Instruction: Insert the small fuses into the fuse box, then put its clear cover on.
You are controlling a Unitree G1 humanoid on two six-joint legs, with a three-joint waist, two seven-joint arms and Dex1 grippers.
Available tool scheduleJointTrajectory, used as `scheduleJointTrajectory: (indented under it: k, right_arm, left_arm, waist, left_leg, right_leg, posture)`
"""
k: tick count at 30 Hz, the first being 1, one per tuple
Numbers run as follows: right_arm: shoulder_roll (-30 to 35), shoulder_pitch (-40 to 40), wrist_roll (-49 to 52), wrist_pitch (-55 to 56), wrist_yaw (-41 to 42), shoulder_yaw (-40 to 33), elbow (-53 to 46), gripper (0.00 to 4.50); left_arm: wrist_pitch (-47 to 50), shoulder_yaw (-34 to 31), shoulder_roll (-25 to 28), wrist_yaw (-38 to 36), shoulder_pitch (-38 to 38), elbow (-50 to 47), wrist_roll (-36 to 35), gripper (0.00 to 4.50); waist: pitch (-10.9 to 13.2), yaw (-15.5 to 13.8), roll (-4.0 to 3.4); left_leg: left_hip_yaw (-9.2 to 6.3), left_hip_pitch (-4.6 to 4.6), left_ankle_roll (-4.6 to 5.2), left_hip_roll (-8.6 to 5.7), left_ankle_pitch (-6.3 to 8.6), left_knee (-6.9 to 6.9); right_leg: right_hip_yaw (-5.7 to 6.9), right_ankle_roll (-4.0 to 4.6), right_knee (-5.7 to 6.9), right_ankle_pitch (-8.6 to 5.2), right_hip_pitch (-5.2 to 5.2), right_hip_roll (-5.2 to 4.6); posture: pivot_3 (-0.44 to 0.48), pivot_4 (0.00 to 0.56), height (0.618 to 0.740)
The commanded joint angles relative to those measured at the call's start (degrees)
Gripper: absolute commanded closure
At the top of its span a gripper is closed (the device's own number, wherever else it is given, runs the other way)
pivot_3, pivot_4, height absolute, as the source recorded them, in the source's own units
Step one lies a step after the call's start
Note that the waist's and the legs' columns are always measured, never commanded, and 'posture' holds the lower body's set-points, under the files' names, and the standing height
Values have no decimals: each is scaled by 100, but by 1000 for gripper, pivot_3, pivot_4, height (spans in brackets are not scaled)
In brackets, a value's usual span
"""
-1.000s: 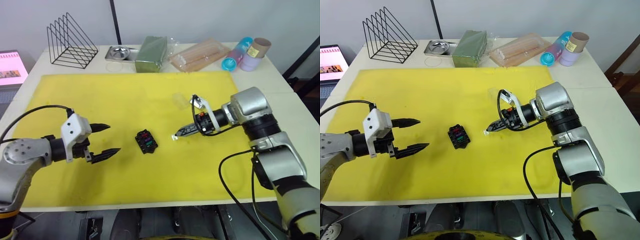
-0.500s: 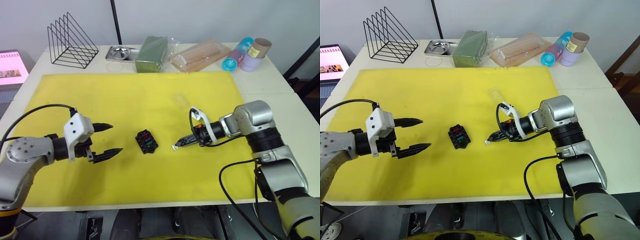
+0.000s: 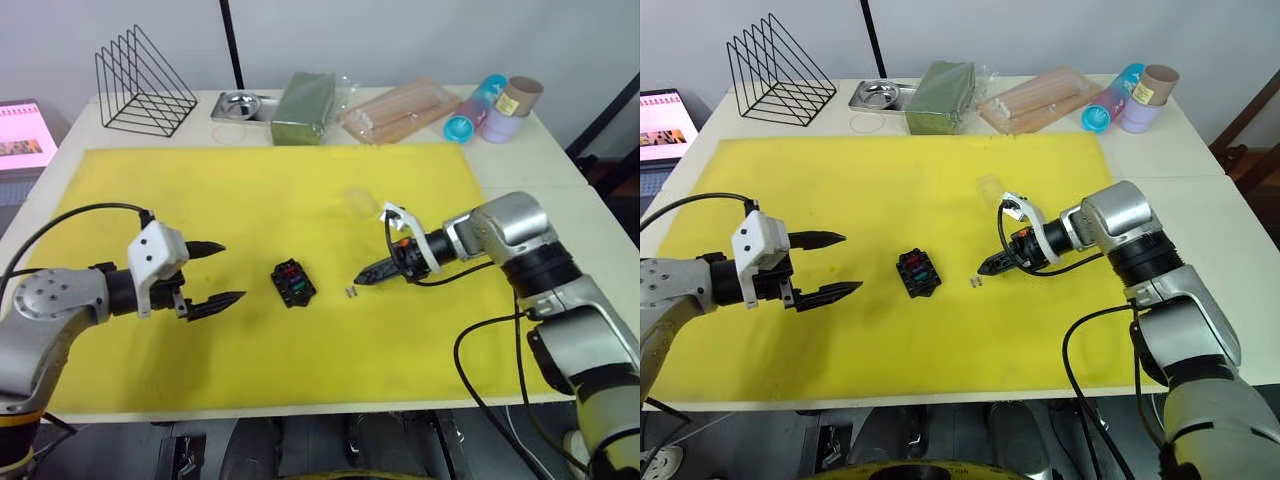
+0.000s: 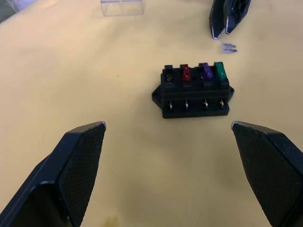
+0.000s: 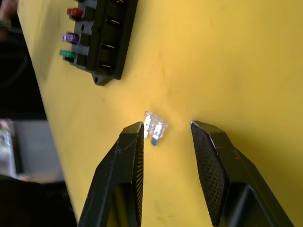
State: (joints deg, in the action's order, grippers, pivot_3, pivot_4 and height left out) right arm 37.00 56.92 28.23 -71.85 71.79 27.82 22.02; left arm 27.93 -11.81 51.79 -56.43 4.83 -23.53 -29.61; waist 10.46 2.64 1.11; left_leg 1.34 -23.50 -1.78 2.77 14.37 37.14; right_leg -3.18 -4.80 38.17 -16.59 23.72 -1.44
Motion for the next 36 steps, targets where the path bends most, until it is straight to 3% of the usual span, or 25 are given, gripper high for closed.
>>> scheduleJointTrajectory:
  k: [1,10,30,33,36]
  right_arm:
    - [-55,360,-319,517,634,394,321,2810]
    - [-304,591,-750,781,1614,1014,649,2810]
    - [-793,853,-1421,1010,2045,989,1691,2810]
    - [-797,854,-1441,1026,2070,1000,1693,3359]
    - [-815,877,-1465,1047,2070,982,1733,4411]
  left_arm:
    - [-95,-11,9,-34,52,-40,17,0]
    - [-85,-157,-2,-3,-116,-136,14,0]
    - [-115,-131,-18,20,-168,-154,19,0]
    - [-124,-135,-20,22,-176,-149,26,0]
    - [-126,-138,-26,27,-186,-160,21,0]
  waist:
    - [0,-5,0]
    - [0,-10,0]
    - [0,-5,0]
    - [0,-8,0]
    - [0,-6,0]
  left_leg:
    - [1,0,0,0,0,-1]
    - [0,0,0,1,0,-1]
    - [-1,0,0,1,0,1]
    - [0,0,0,1,0,1]
    - [0,0,0,1,0,0]
  right_leg:
    - [0,0,0,0,1,0]
    - [0,0,0,0,1,-3]
    - [1,1,3,0,1,-2]
    - [1,0,3,0,0,-2]
    - [1,0,3,0,1,-3]
  posture:
    - [0,150,740]
    - [0,150,740]
    - [0,150,740]
    - [0,150,740]
    - [0,150,740]
